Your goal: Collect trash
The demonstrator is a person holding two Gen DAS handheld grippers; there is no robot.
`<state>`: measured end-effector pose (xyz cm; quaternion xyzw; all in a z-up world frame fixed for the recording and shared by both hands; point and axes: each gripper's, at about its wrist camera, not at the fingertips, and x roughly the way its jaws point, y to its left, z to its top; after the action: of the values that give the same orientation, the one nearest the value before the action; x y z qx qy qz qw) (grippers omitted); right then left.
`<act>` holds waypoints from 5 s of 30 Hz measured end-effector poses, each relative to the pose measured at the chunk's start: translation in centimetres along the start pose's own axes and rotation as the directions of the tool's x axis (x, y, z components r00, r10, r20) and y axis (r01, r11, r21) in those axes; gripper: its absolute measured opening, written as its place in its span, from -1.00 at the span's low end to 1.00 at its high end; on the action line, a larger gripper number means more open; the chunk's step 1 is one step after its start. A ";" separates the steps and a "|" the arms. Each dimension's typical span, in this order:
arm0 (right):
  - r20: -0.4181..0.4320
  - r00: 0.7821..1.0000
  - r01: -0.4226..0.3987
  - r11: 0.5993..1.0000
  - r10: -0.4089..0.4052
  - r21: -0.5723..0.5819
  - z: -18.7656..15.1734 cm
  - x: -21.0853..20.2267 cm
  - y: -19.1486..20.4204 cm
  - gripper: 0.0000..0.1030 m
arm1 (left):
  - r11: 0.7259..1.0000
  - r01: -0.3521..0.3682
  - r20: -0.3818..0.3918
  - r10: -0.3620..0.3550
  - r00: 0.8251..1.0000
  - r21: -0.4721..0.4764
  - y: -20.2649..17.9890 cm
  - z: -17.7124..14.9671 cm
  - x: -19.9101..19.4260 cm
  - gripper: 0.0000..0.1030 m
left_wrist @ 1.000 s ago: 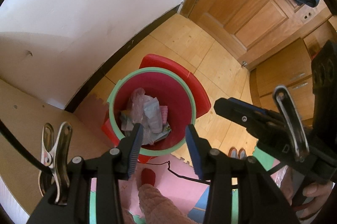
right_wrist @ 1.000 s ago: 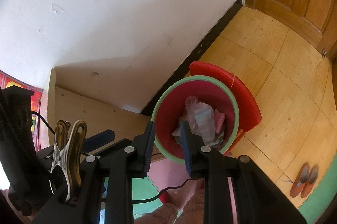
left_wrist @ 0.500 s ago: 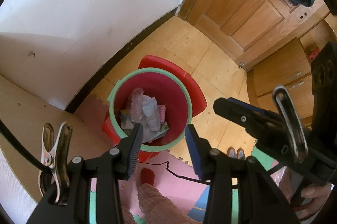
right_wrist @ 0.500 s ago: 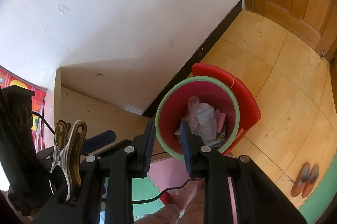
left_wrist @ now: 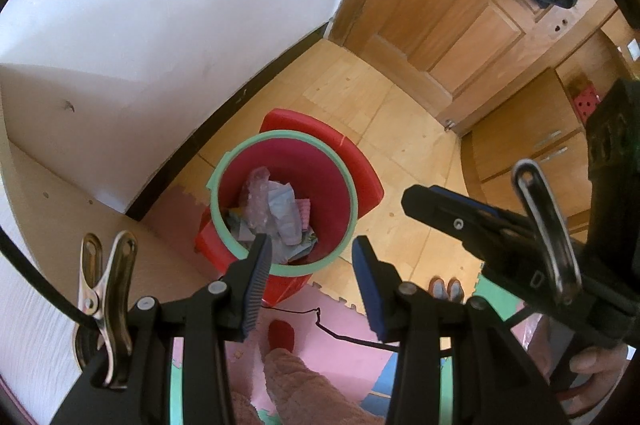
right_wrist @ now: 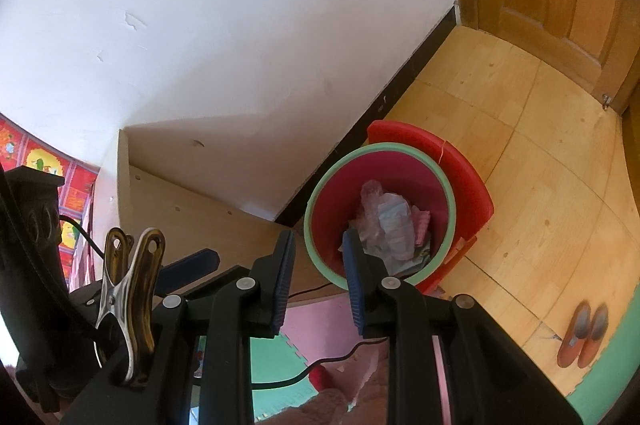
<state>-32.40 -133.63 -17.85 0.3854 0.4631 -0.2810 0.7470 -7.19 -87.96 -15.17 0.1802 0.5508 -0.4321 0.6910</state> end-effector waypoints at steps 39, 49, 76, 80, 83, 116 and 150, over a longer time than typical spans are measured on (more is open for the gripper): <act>0.152 0.988 -0.005 0.990 0.027 -0.139 -8.7 -10.1 12.6 -0.51 | 0.999 0.027 0.152 -0.032 0.988 0.037 3.6 -10.0 -16.7 -0.15; 0.163 0.984 -0.038 0.978 0.072 -0.206 -10.8 -10.8 18.0 -0.51 | 1.000 -0.002 0.197 0.005 0.980 -0.018 7.6 -12.9 -21.2 -0.15; 0.112 0.976 -0.129 0.913 0.185 -0.387 -15.0 -9.5 30.8 -0.51 | 0.977 -0.007 0.253 0.062 0.965 -0.211 17.1 -19.2 -28.4 -0.16; 0.084 0.973 -0.161 0.891 0.216 -0.424 -14.8 -9.4 31.6 -0.51 | 0.965 -0.026 0.266 0.099 0.959 -0.262 17.3 -19.7 -28.9 -0.15; 0.052 0.970 -0.186 0.868 0.236 -0.460 -14.6 -9.1 32.1 -0.51 | 0.951 -0.037 0.266 0.124 0.956 -0.308 17.4 -20.1 -29.1 -0.16; -0.234 0.889 -0.448 0.638 0.395 -0.627 -19.8 -9.1 36.7 -0.51 | 0.727 -0.188 0.204 0.415 0.887 -0.660 19.2 -30.7 -35.4 -0.15; -0.301 0.881 -0.470 0.602 0.365 -0.645 -27.4 -2.7 51.5 -0.50 | 0.588 -0.233 0.137 0.516 0.845 -0.775 38.7 -39.9 -42.2 -0.15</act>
<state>-6.51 -82.43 -6.67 0.1881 0.4816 0.1265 0.8466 -1.37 -20.44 1.61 -0.0773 0.4931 -0.0406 0.8656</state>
